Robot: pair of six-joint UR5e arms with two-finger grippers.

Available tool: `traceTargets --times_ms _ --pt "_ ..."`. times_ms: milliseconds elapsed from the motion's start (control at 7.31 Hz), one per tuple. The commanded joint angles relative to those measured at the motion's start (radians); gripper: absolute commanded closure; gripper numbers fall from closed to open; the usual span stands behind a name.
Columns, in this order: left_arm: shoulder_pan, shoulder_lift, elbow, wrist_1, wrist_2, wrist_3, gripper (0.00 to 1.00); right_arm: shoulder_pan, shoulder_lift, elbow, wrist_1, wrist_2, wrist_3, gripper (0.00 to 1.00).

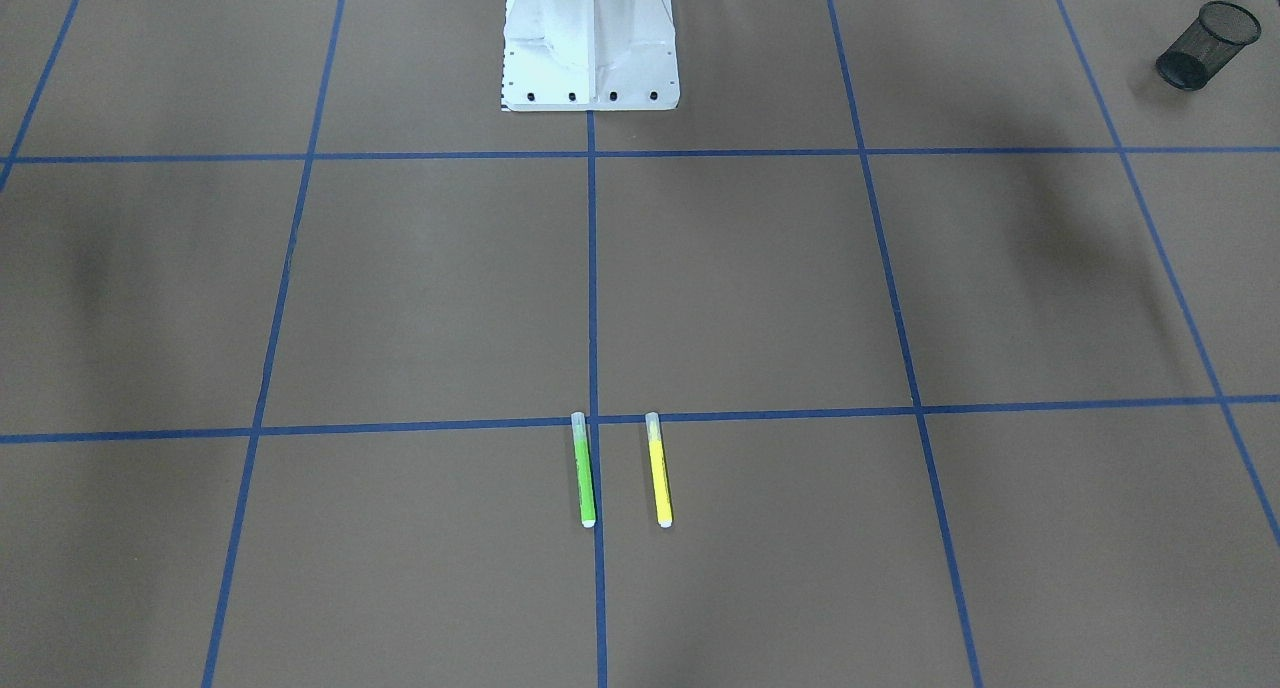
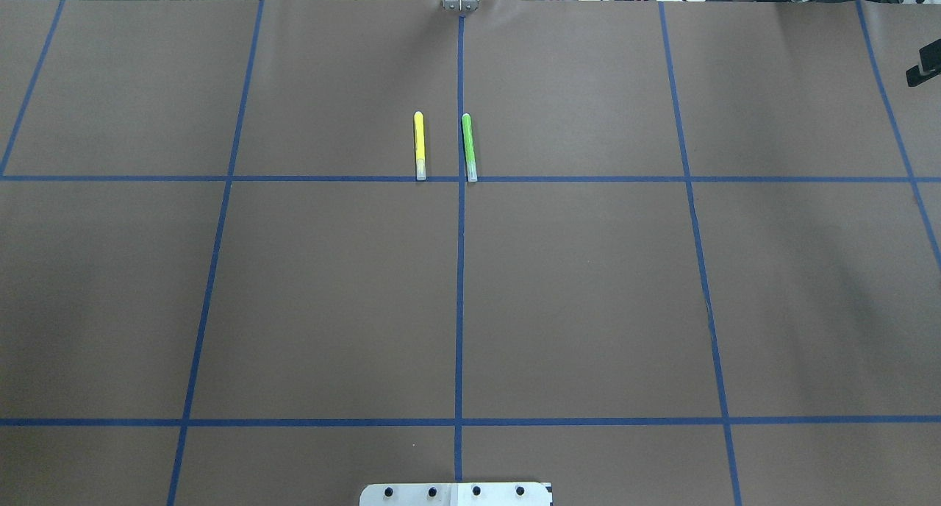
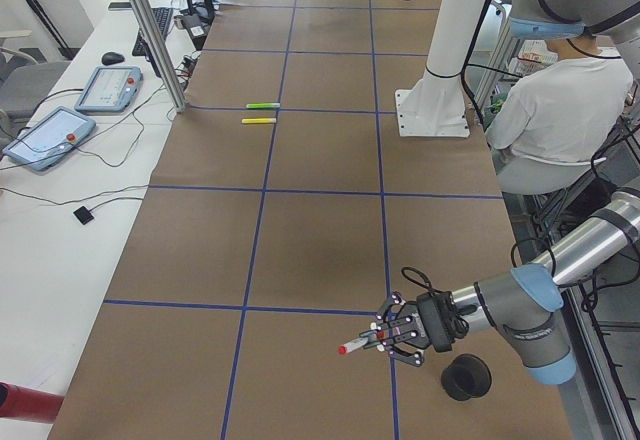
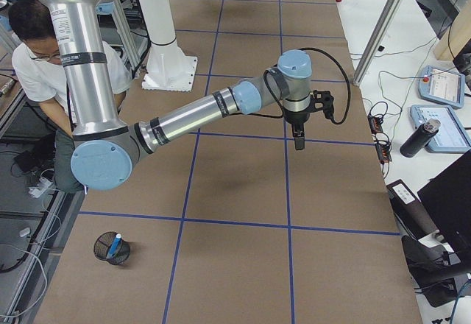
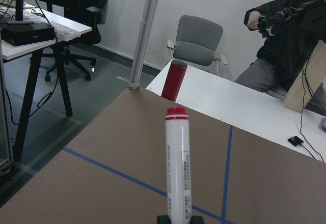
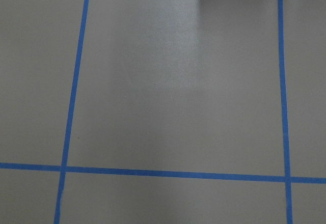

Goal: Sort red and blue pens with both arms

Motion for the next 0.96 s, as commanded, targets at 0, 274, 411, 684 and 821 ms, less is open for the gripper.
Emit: traceTargets --times_ms 0,274,411,684,821 --pt "-0.002 0.056 0.1 -0.084 -0.004 0.047 1.0 -0.002 0.001 -0.004 -0.001 -0.001 0.0 0.0" --pt "-0.004 0.075 0.188 -0.153 -0.004 0.108 1.0 -0.002 0.0 0.005 -0.001 -0.001 0.006 0.0" --pt "-0.004 0.093 0.216 -0.193 -0.012 0.111 1.0 -0.002 0.0 0.003 -0.001 -0.001 0.008 0.0" --pt "-0.004 0.098 0.216 -0.208 -0.123 0.105 1.0 0.0 -0.003 0.003 -0.001 0.0 0.008 0.0" --pt "-0.004 0.098 0.216 -0.217 -0.149 0.113 1.0 -0.002 -0.01 0.005 -0.001 -0.001 0.008 0.0"
